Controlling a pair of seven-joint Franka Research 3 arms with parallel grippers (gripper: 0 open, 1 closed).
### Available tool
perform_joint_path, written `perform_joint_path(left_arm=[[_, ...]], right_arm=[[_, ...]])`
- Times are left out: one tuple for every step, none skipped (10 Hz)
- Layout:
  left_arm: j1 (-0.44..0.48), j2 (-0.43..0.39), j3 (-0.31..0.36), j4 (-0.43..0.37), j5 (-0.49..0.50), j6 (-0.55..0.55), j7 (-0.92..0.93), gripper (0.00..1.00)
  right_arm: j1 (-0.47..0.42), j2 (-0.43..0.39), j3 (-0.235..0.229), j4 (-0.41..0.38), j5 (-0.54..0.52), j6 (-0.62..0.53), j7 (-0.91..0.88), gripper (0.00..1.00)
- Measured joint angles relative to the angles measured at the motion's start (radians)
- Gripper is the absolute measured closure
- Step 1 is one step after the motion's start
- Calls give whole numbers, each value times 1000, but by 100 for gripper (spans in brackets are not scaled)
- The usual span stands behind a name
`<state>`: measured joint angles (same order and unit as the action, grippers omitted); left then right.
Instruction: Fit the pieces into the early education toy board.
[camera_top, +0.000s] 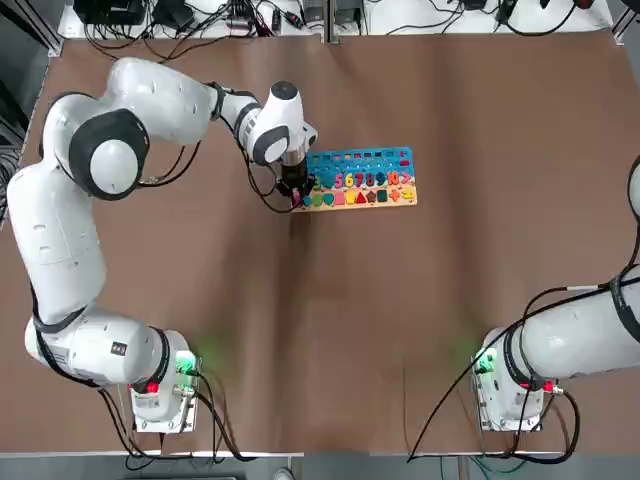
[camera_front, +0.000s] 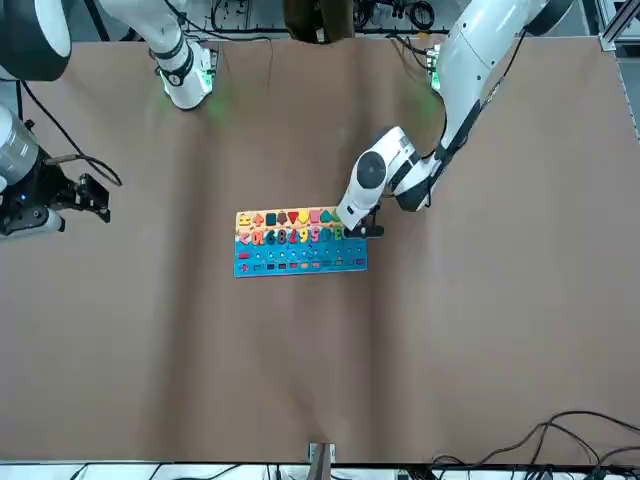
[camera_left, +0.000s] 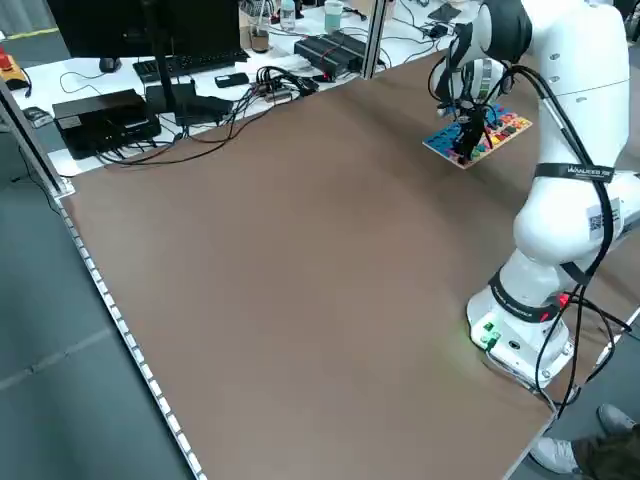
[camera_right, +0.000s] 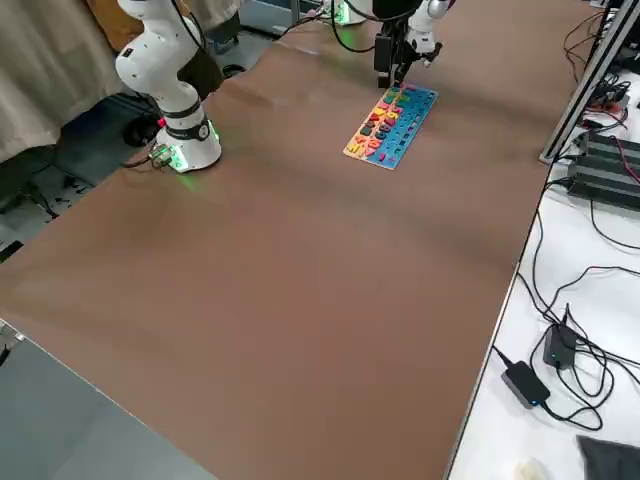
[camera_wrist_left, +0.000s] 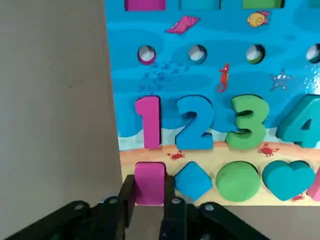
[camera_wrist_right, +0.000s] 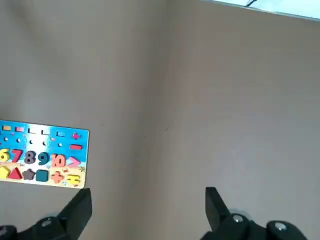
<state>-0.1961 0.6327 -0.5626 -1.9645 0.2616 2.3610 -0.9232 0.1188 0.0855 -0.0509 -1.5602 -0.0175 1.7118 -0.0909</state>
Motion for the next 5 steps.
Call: perform_joint_path(left_arm=[[0, 0, 0, 2, 0, 1, 0, 74], [1, 0, 1, 7, 0, 1, 0, 74], [2, 0, 2, 9, 0, 1, 0, 74], [3, 0, 2, 10, 0, 1, 0, 74], [3, 0, 2, 10, 0, 1, 0, 74]], right_arm=[[0, 0, 0, 0, 0, 0, 0, 0], [0, 0, 0, 0, 0, 0, 0, 0], [0, 0, 0, 0, 0, 0, 0, 0], [0, 0, 0, 0, 0, 0, 0, 0], [0, 0, 0, 0, 0, 0, 0, 0]])
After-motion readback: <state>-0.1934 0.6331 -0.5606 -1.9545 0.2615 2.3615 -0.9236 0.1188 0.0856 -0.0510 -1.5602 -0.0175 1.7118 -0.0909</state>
